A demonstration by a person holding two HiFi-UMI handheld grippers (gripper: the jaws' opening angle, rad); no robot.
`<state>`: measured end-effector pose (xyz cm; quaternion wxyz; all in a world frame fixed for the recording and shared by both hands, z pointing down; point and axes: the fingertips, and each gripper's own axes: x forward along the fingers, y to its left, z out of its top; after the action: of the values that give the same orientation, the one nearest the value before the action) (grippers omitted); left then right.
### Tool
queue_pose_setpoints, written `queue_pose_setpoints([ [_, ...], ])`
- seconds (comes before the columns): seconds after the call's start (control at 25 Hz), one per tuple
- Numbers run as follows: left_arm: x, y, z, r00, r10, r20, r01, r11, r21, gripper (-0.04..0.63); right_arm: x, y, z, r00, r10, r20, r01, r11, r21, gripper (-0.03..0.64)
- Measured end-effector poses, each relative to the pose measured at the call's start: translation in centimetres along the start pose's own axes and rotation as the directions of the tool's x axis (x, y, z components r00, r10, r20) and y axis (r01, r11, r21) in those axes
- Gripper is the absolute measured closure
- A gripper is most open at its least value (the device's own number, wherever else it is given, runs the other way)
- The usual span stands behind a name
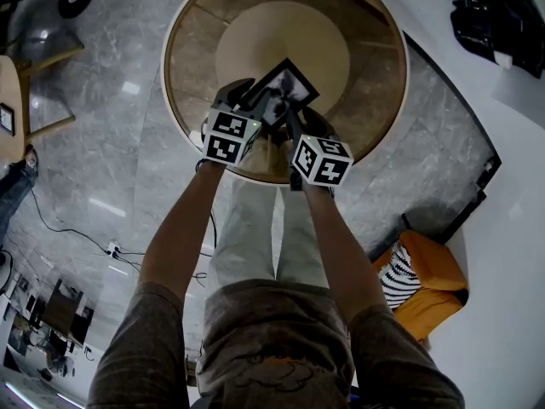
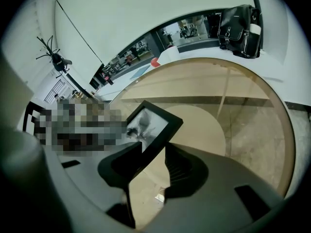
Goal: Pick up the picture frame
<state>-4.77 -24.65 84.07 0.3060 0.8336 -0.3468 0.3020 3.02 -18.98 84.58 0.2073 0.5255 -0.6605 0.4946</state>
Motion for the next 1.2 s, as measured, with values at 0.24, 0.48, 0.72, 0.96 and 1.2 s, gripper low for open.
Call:
queue_pose_setpoints([
  [0.24, 0.1, 0.1, -0.3, 1.000, 0.003, -0.028, -0.003, 1.000, 0.018, 0.475, 0.1, -0.1, -0.1, 1.000, -0.017, -0.006, 0.017, 1.000, 0.019, 0.456],
  [0.48, 0.1, 0.1, -0.1, 0.998, 0.020, -0.061, -0.016, 0.998, 0.068, 0.499, 0.1, 0.0, 0.1, 1.000, -0.028, -0.013, 0.028, 0.999, 0.021, 0.465],
  [0.72, -0.2, 0.3, -0.2, 0.997, 0.028, -0.074, -0.027, 0.999, 0.018, 0.512, -0.3, 0.2, 1.0, 0.999, -0.040, 0.018, 0.040, 0.999, 0.005, 0.486],
  [0.96, -1.1, 0.2, -0.3, 0.998, 0.036, -0.057, -0.037, 0.999, -0.017, 0.514, -0.9, 0.5, 1.7, 0.999, -0.032, 0.030, 0.033, 0.999, -0.021, 0.497],
  [1.2, -2.8, -0.6, 0.8, 0.999, 0.034, -0.016, -0.035, 0.998, -0.053, 0.514, -2.7, 1.3, 2.8, 0.998, -0.021, 0.057, 0.023, 0.999, -0.041, 0.506],
])
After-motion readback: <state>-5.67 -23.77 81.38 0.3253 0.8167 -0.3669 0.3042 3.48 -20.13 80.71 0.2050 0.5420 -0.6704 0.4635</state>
